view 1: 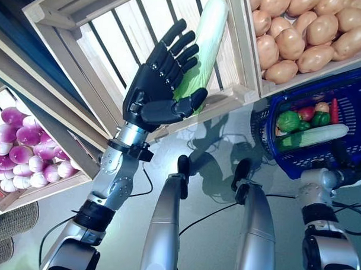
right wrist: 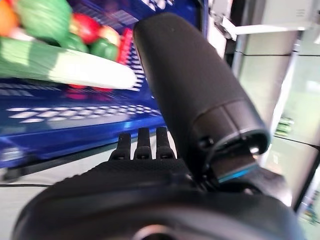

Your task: Put vegetables into the basket

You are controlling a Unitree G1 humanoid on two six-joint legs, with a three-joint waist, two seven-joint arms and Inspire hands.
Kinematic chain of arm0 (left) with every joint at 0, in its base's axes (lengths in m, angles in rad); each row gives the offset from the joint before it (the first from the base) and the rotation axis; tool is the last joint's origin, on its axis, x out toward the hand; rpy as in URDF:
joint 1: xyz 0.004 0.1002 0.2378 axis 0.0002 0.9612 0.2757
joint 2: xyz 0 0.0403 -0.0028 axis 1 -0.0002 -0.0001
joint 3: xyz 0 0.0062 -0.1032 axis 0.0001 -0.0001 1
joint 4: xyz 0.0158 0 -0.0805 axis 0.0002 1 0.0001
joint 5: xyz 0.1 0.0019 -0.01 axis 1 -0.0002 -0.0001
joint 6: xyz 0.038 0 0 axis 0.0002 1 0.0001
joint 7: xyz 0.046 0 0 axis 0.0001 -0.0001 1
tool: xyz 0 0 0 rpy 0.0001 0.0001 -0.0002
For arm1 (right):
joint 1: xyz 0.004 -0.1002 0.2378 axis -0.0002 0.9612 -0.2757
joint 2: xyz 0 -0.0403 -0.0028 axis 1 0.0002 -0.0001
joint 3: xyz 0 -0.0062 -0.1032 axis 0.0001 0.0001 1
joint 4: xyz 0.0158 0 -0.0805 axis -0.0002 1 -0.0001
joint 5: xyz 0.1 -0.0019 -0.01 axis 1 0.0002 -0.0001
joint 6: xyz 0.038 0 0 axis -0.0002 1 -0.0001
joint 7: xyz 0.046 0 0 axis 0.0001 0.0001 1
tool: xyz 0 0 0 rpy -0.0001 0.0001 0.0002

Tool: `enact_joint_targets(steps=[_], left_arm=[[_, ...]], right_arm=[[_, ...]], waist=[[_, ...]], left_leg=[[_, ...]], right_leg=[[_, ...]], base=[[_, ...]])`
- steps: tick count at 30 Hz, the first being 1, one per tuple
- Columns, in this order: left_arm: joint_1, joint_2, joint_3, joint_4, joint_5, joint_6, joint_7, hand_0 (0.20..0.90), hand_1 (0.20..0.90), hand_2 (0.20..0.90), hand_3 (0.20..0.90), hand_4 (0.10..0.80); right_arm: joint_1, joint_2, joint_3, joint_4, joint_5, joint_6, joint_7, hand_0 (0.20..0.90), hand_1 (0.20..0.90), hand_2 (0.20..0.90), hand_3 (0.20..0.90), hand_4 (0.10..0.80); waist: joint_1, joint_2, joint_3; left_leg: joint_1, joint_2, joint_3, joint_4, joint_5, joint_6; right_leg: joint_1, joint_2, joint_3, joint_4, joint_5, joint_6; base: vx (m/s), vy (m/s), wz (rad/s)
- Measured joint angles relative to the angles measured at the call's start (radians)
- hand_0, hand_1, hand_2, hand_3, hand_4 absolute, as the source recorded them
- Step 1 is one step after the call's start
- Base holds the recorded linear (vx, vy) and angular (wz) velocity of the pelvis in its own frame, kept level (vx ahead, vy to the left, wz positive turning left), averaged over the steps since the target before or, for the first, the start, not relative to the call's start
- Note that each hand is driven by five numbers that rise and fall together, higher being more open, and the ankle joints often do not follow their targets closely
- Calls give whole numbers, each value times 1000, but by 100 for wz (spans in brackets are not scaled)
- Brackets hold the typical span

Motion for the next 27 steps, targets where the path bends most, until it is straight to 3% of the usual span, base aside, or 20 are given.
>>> enact_joint_targets(steps=[6, 13, 17, 21, 24, 27], left_arm=[[4, 0, 48, -1, 82, 0, 114, 900, 900, 900, 900, 800], [11, -4, 90, 7, 200, 2, 382, 900, 900, 900, 900, 800], [24, -22, 88, 15, 327, 13, 500, 900, 900, 900, 900, 800], [31, -22, 87, 48, 562, 16, 602, 900, 900, 900, 900, 800], [0, 87, 52, 117, 843, 64, 654, 900, 900, 900, 900, 800], [-44, 213, 17, 182, 947, 91, 652, 900, 900, 900, 900, 800]], right_arm=[[69, 47, 39, -81, 32, 0, 37, 900, 900, 900, 900, 800], [125, 82, 73, -166, 32, 0, 58, 900, 900, 900, 900, 800], [133, 90, 84, -203, 32, 0, 61, 900, 900, 900, 900, 800], [128, 89, 91, -212, 32, 0, 71, 900, 900, 900, 900, 800], [120, 78, 100, -210, 39, 0, 90, 900, 900, 900, 900, 800], [119, 59, 108, -201, 52, 0, 126, 900, 900, 900, 900, 800]], waist=[[-30, -6, 0], [-45, -35, -1], [-47, -43, -1], [-46, -47, -1], [-48, -48, -1], [-54, -48, -2]], left_leg=[[24, 7, 1, -13, 2, -2], [41, 17, 8, -47, 9, -13], [56, 21, 7, -62, 14, -22], [71, 22, 3, -74, 17, -26], [74, 26, 5, -73, 19, -28], [78, 28, 12, -72, 19, -29]], right_leg=[[26, 8, 3, -19, 1, 0], [29, 23, 5, -35, 6, -1], [40, 28, 2, -37, 4, -9], [50, 31, -1, -39, 1, -12], [53, 34, -1, -41, 2, -13], [53, 33, 4, -43, 4, -13]], base=[[-2, 11, -2], [-13, -18, -3], [-12, -20, -1], [0, 0, 0], [3, 81, -3], [2, 111, -5]])
